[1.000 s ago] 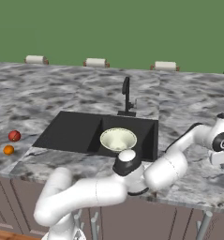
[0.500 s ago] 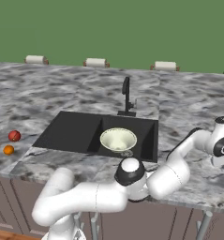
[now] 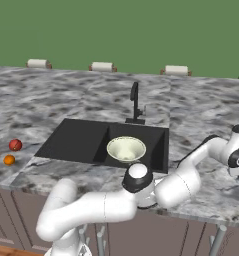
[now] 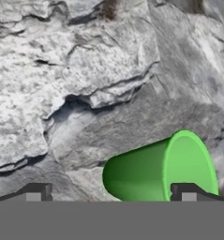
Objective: Remove the onion and tangerine from the sink. Then move the bowl and cup from the counter to the sink for washing.
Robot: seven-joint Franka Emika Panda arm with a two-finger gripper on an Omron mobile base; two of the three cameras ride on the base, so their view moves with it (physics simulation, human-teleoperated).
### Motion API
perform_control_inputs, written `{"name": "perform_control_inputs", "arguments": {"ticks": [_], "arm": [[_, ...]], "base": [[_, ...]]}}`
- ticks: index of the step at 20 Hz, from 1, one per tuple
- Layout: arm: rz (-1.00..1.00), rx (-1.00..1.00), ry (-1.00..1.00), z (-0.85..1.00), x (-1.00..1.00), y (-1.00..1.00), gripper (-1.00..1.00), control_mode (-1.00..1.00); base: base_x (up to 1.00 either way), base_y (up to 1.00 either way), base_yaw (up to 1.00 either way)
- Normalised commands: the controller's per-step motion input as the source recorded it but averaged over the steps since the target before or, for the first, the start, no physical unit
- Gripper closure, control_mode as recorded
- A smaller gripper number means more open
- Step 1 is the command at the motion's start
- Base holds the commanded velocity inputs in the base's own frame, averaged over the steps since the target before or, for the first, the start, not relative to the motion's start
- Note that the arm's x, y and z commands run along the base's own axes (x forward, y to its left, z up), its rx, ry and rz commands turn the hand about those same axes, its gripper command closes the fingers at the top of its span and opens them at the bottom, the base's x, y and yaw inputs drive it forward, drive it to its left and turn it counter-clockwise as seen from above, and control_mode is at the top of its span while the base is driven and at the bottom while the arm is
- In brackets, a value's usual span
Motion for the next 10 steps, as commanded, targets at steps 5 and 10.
{"name": "perform_control_inputs", "arguments": {"ticks": [5,10], "arm": [[-0.02,0.14,0.0,0.29,0.05,-0.2,-1.0,-1.0],[-0.03,0.13,0.0,0.23,0.0,-0.13,-1.0,-1.0]], "base": [[0.0,0.0,0.0],[0.0,0.0,0.0]]}}
